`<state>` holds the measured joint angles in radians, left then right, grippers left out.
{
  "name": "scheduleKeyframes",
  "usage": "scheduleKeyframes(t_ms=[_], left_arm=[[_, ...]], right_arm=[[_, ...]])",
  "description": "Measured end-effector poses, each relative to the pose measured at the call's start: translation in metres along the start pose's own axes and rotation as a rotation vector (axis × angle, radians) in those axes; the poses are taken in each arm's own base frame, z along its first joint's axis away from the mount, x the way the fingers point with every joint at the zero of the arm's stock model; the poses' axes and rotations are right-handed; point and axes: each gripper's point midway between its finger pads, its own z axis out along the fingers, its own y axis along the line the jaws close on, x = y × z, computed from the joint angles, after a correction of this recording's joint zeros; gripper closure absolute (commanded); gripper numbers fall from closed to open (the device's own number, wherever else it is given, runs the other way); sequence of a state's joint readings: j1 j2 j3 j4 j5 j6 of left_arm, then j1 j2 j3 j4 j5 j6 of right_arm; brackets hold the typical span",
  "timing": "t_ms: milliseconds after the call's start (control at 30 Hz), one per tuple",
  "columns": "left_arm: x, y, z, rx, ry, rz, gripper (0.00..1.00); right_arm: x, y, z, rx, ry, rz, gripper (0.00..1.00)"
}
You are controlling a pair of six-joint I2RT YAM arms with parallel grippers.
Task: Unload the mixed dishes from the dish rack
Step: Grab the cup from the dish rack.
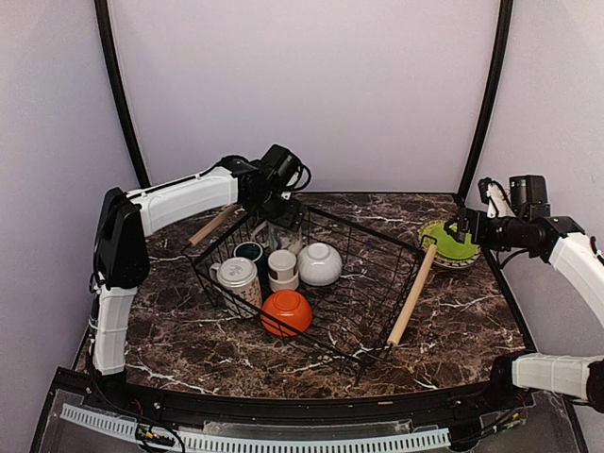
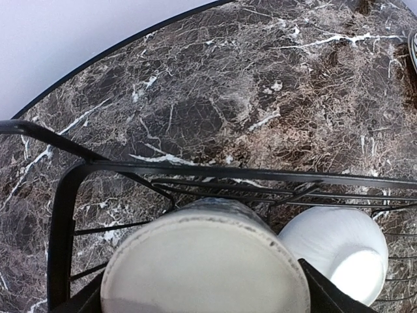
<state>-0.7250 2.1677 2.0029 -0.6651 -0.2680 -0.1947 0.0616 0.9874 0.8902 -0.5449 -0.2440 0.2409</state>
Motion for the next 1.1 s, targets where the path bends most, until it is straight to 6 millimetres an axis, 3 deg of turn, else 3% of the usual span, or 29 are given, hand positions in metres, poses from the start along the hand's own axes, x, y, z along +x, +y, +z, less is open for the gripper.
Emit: scheduleKeyframes(t_ms=[633, 800, 933, 1100], left_arm=[[-0.007, -0.005, -0.020, 0.044, 0.043, 0.022, 0.72], [-0.007, -0.007, -0.026, 0.065, 0.050, 0.022, 0.76], [-0.017, -0.009, -0.050, 0.111, 0.017, 0.008, 0.79], [-0.043, -0.009, -0.103, 0.182, -0.083, -0.023, 0.83]], right_arm=[[-0.006, 0.008, -0.005, -0.018, -0.002, -0.001, 0.01], [-0.014, 0.014, -0.010, -0.031, -0.016, -0.005, 0.01], [-0.022, 0.022, -0.014, -0.066, -0.032, -0.002, 0.01], [-0.031, 0.039, -0.020, -0.145, -0.054, 0.007, 0.01]])
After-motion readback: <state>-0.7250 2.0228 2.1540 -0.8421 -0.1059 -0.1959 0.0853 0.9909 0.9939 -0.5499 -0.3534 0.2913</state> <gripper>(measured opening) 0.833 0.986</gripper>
